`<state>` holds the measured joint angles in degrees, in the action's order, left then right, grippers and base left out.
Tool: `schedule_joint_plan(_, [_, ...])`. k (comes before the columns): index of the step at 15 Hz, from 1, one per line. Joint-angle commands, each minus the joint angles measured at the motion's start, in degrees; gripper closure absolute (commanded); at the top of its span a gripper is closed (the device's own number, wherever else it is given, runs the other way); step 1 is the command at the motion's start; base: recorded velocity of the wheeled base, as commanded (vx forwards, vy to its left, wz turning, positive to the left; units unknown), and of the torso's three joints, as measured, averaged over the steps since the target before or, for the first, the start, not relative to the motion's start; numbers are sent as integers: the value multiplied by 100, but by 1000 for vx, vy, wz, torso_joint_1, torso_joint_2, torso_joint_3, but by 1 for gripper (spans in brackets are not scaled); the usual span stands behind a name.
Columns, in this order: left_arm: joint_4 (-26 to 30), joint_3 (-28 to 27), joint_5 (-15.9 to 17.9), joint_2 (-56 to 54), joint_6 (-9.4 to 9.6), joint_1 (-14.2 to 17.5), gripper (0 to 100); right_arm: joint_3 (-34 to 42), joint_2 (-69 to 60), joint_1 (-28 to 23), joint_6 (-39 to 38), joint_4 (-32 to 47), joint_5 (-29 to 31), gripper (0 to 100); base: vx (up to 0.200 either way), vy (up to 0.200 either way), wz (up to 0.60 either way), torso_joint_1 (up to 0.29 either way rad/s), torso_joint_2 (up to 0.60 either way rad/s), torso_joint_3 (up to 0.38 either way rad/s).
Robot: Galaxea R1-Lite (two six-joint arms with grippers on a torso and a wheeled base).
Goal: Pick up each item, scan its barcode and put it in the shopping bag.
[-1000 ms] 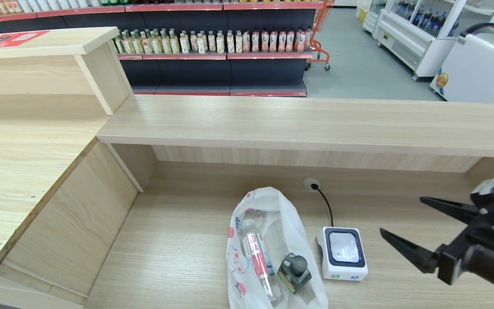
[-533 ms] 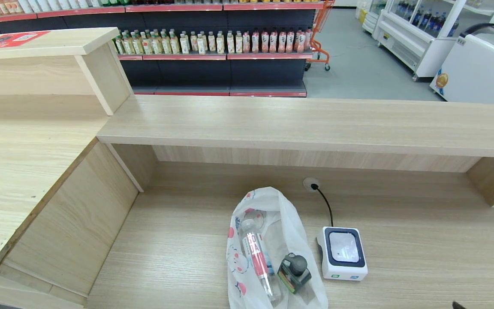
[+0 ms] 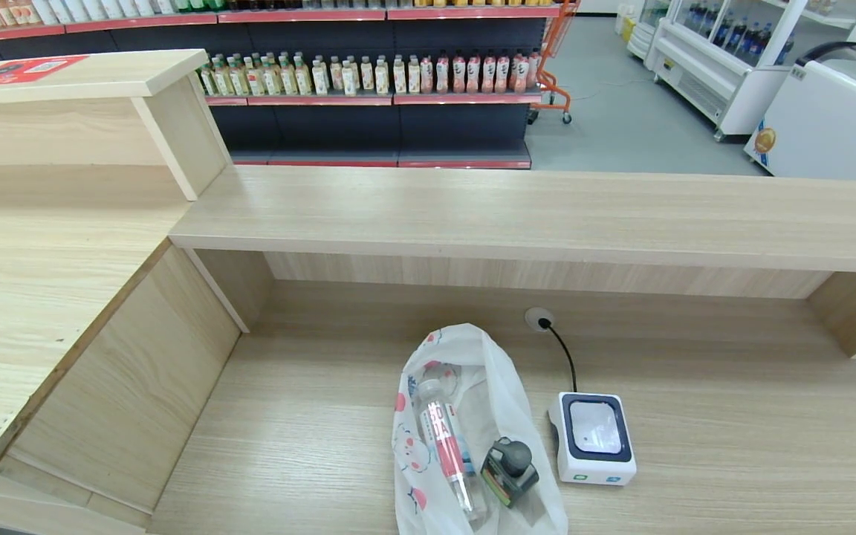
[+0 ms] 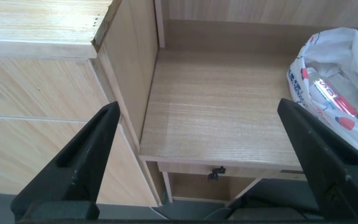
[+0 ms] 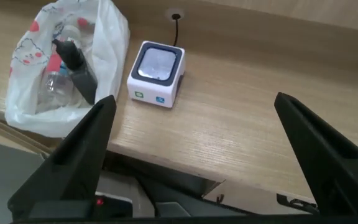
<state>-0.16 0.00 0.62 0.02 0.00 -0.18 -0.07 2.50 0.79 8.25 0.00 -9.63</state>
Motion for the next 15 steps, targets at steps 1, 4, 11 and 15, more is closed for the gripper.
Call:
schedule_joint_plan(1, [-2,0,-1,-2,0,1,0,7,-241,-27,-43,18,-4,0,0,0,0,0,0,0])
schedule_joint_plan(4, [-2,0,-1,-2,0,1,0,7,-250,-27,-52,26,-4,0,0,0,0,0,0,0])
schedule_joint_plan(11, [-2,0,-1,6,0,1,0,7,-250,-27,-61,26,5,0,0,0,0,0,0,0])
schedule_joint_plan(15, [-2,0,-1,6,-105,1,0,7,-250,-27,-25,26,-4,0,0,0,0,0,0,0])
